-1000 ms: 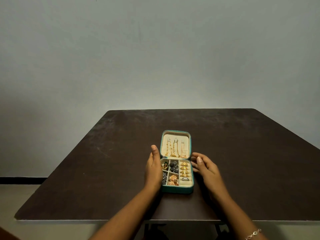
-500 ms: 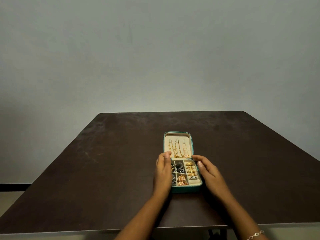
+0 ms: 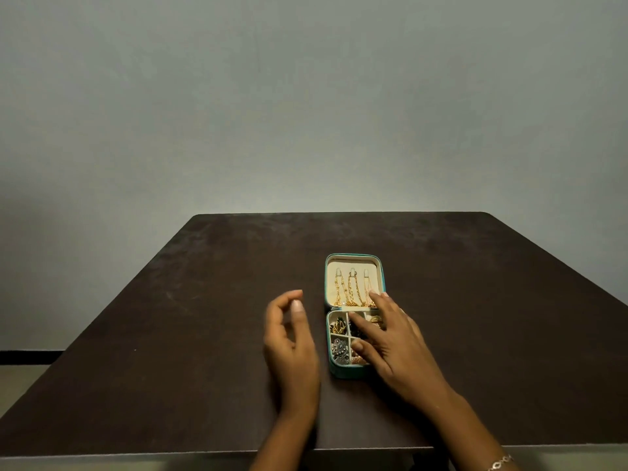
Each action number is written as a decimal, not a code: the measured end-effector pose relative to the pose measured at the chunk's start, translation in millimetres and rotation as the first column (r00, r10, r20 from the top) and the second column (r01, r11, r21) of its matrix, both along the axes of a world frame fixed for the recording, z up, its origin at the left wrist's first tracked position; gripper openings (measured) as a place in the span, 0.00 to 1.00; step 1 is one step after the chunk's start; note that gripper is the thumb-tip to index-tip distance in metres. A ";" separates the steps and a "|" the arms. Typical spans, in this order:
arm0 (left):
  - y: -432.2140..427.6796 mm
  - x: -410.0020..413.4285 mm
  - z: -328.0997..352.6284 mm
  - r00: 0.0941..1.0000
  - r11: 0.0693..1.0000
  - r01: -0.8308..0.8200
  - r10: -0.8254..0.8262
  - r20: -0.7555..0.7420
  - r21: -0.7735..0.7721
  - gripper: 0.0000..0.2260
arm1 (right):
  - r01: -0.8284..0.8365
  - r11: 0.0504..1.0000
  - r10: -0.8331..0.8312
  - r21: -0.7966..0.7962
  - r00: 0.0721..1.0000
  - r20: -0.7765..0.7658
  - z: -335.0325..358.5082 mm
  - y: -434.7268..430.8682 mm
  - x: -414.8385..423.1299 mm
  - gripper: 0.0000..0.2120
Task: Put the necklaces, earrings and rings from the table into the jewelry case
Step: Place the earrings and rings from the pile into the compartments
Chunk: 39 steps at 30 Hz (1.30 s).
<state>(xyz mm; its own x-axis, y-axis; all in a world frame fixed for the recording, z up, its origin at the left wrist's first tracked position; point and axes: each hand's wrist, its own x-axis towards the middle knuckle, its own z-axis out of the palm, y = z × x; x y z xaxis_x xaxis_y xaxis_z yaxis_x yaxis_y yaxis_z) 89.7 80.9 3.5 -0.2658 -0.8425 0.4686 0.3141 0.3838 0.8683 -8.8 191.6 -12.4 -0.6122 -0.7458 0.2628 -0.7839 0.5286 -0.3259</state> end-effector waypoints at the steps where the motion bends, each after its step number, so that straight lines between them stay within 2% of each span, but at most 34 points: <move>1: -2.1 6.2 6.0 0.996 0.999 -0.046 0.044 -0.079 -0.024 0.10 | -0.002 1.000 0.002 0.008 1.000 0.008 -0.5 -0.2 0.3 0.51; 3: -8.8 12.5 13.7 0.987 0.997 -0.061 0.052 -0.155 -0.052 0.14 | -0.001 1.000 0.001 -0.002 1.000 0.021 -1.7 -0.4 0.4 0.51; 4: -11.2 12.9 13.9 0.990 0.998 -0.036 0.027 -0.141 -0.057 0.14 | 0.000 1.000 0.000 0.001 1.000 0.019 -2.8 -0.3 0.4 0.51; 7: -13.5 1.3 6.2 0.994 0.993 0.088 -0.083 0.078 -0.075 0.13 | -0.007 1.000 0.007 -0.024 1.000 -0.001 -4.3 -1.1 -0.2 0.50; 9: -13.7 -13.0 -2.2 0.957 0.981 0.190 -0.175 0.230 -0.043 0.08 | 0.013 0.998 -0.013 -0.066 1.000 0.003 -4.8 -0.1 -1.0 0.51; 10: -13.8 -19.7 -5.2 0.934 0.974 0.224 -0.208 0.290 -0.022 0.09 | 0.038 0.996 -0.037 -0.084 0.999 0.006 -4.7 1.2 -0.9 0.51; 14: -14.1 -37.7 -17.3 0.861 0.948 0.317 -0.300 0.411 0.028 0.09 | 0.137 0.990 -0.137 -0.046 0.991 -0.001 -3.8 11.1 0.1 0.53; 18: -12.6 -40.6 -26.0 0.836 0.942 0.336 -0.300 0.460 0.003 0.23 | 0.161 0.987 -0.161 0.018 0.987 -0.025 -3.2 13.9 2.5 0.56; 21: -14.4 -40.7 -27.3 0.816 0.942 0.335 -0.296 0.496 0.012 0.19 | 0.158 0.987 -0.157 0.022 0.987 -0.035 -2.1 13.2 3.2 0.56; 25: -11.4 -36.9 -22.5 0.818 0.939 0.345 -0.307 0.487 0.013 0.16 | 0.159 0.985 -0.161 -0.069 0.987 -0.020 -3.7 18.2 6.0 0.53; 28: -11.5 -36.3 -21.9 0.810 0.937 0.349 -0.306 0.500 0.008 0.16 | 0.136 0.988 -0.138 -0.079 0.990 -0.026 -5.2 25.4 11.5 0.52; 32: -11.3 -36.3 -22.3 0.801 0.938 0.347 -0.300 0.519 0.007 0.16 | 0.107 0.992 -0.116 -0.069 0.983 -0.143 -6.0 25.7 18.3 0.46; 36: -12.0 -35.6 -22.1 0.801 0.935 0.354 -0.307 0.515 0.007 0.16 | 0.095 0.995 -0.096 -0.013 0.993 -0.067 -2.9 29.1 19.5 0.50; 39: -13.2 -35.4 -22.5 0.808 0.931 0.364 -0.324 0.492 0.016 0.15 | 0.071 0.997 -0.073 -0.019 0.984 -0.162 -1.2 28.3 21.8 0.40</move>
<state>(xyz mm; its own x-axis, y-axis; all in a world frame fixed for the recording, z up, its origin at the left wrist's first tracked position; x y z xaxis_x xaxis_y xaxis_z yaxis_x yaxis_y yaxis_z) 54.4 67.7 -19.1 -0.7386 -0.6204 0.2638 -0.0091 0.4004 0.9163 13.0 219.8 -13.6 -0.6124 -0.6975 0.3721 -0.7871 0.5819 -0.2047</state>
